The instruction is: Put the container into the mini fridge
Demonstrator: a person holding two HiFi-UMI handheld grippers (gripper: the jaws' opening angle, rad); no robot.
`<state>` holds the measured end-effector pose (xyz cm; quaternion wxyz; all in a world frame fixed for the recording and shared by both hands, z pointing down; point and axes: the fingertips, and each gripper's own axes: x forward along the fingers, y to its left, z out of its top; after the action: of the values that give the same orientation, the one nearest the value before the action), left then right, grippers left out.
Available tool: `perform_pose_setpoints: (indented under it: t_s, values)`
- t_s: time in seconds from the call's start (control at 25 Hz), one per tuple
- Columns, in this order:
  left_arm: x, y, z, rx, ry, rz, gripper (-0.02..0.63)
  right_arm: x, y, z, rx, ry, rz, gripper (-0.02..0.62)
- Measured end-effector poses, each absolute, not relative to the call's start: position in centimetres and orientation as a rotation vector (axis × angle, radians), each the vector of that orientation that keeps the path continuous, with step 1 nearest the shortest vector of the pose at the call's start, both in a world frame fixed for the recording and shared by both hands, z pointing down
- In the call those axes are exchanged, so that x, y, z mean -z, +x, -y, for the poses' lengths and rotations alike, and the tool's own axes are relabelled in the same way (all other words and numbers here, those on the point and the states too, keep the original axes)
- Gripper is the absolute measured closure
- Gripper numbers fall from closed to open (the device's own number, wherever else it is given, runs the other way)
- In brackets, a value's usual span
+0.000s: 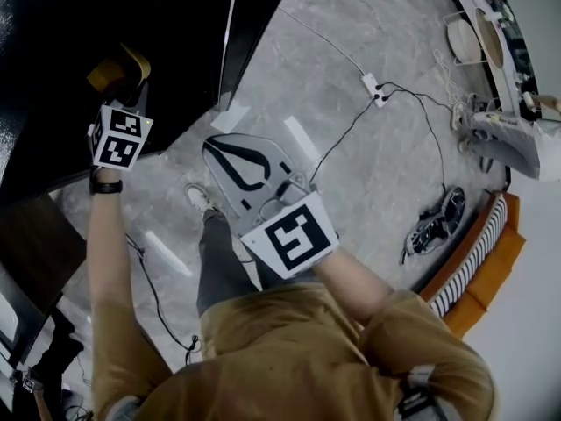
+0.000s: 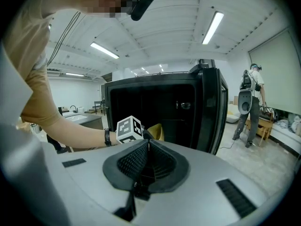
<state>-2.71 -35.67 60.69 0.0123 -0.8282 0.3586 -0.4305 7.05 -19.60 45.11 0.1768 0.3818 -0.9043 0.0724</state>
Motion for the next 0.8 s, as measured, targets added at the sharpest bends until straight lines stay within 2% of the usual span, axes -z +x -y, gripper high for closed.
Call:
perform_pose_setpoints:
  t_s: [0.36,0.8]
  values:
    - [-62.5,-6.2,37.1,1.408,-2.524,-1.144,0.6,-46.4,5.0,19.5,-0.233,1.097,2.544,0.592]
    - [-62.6,-4.8,38.9,1.455,-2.476,-1.105,0.6,-45.9,6.7,20.6,-0.25,1.139,2.529,0.592]
